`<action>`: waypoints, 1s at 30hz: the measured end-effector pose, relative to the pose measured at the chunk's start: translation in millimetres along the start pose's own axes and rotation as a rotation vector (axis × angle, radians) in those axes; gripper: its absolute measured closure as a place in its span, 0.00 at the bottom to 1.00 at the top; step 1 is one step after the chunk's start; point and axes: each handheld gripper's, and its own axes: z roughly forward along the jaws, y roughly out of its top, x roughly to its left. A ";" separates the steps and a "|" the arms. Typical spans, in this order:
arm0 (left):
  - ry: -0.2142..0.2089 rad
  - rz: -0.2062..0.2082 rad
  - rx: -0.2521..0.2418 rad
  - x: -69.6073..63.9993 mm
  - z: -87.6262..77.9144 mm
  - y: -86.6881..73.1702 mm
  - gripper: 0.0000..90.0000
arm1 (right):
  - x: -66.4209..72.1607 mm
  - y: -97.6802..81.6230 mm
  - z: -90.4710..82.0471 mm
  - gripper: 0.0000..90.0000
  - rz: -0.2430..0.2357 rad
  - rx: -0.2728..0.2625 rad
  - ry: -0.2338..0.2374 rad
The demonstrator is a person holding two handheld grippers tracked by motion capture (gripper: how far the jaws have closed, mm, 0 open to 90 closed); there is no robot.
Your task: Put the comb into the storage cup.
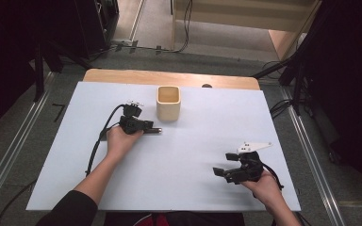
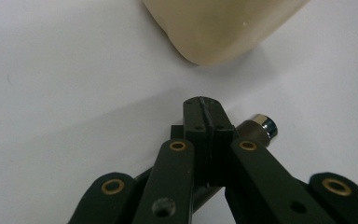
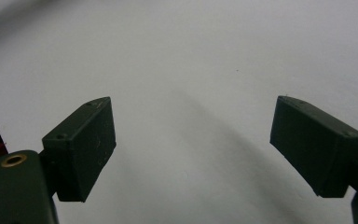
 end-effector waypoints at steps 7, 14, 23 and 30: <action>-0.020 0.020 0.030 -1.1 1.6 -4.2 1.00 | -0.2 -0.1 -0.5 0.14 -0.002 -0.002 -0.001; -0.025 0.032 0.035 -2.0 -1.3 -7.7 1.00 | -0.3 -0.1 -0.8 0.14 -0.002 -0.004 -0.003; -0.032 0.045 0.039 -2.0 -5.7 -12.7 1.00 | -0.2 0.1 -1.0 0.14 -0.001 -0.005 -0.004; -0.040 0.072 0.067 -3.4 -10.2 -16.3 1.00 | -0.4 0.2 -1.1 0.14 -0.003 -0.007 -0.003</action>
